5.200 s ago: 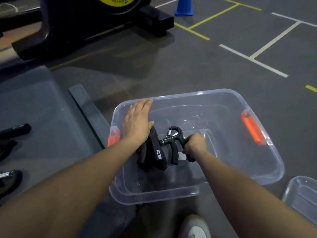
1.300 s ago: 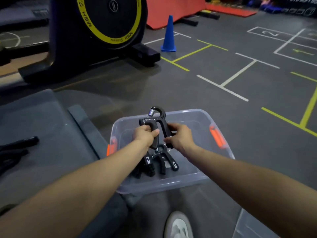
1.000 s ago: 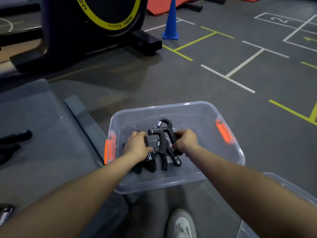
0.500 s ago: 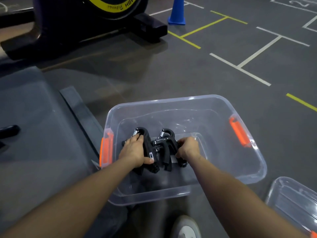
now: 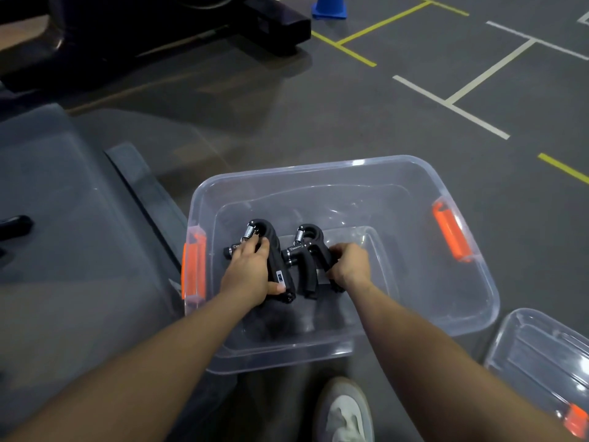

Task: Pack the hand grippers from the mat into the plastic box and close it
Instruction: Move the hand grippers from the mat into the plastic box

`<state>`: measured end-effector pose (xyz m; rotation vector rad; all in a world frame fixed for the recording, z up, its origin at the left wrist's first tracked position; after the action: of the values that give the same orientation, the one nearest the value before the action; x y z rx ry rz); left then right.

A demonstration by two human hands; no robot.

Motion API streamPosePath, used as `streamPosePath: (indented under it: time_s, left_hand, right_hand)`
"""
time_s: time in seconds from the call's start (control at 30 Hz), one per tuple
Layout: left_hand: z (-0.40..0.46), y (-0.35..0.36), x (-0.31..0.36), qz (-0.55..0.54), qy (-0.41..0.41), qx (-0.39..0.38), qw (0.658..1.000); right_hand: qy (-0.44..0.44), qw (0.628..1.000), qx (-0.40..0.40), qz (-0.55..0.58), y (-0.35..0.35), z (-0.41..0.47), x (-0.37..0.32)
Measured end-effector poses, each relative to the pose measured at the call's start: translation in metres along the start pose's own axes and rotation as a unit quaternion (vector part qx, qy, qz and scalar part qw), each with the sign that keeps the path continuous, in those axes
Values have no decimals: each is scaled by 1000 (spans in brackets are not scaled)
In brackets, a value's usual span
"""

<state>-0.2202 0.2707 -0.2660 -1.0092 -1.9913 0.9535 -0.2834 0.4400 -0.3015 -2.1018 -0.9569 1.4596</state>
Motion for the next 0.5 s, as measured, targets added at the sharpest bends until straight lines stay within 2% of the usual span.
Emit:
streamPosePath:
  time_s: [0.23,0.37,0.5]
  left_hand:
    - [-8,2,0,3,1,5,1000]
    - [-11,5,-1,0,6,-8,1000]
    - [-12,6,-3,4,17,-31,999]
  right_hand:
    - [12,998,11,61,2,-2,7]
    - [4,994,-1,111,5,2,3]
    - [-25,987,24,155,-1,2,-12]
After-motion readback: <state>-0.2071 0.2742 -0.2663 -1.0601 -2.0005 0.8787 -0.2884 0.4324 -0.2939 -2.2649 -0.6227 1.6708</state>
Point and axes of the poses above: each hand's wrist, its own z-axis towards the middle knuckle, its own y-axis out of the palm, x = y × z, the point moved 2 cm from there along z, towards the middle knuckle, and after that the axes turned 8 degrees about -y, right-handed, at the moved point
